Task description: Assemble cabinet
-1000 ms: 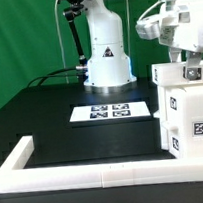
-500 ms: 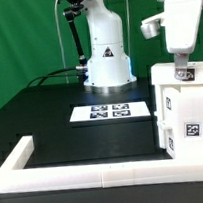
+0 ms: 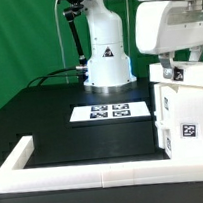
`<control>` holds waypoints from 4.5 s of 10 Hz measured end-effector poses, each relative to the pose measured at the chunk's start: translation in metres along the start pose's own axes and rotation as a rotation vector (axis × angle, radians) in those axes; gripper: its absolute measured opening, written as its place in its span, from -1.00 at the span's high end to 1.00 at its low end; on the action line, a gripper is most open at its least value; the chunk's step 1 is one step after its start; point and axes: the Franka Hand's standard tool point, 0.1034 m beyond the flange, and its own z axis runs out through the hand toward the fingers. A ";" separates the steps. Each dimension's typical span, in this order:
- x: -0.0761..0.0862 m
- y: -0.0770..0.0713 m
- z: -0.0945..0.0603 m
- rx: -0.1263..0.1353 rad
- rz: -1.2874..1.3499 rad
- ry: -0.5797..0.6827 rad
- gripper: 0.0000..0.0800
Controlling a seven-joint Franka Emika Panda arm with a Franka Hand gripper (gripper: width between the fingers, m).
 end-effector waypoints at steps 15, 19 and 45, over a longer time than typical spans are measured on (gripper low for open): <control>0.009 -0.020 0.003 0.072 1.229 0.034 -0.40; 0.012 -0.025 0.003 0.097 1.515 0.031 -0.40; 0.027 -0.036 -0.025 0.228 1.678 0.065 -0.99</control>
Offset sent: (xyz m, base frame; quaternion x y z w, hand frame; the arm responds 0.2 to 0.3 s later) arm 0.0000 0.0000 0.0000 0.0000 0.0000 0.1296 0.9916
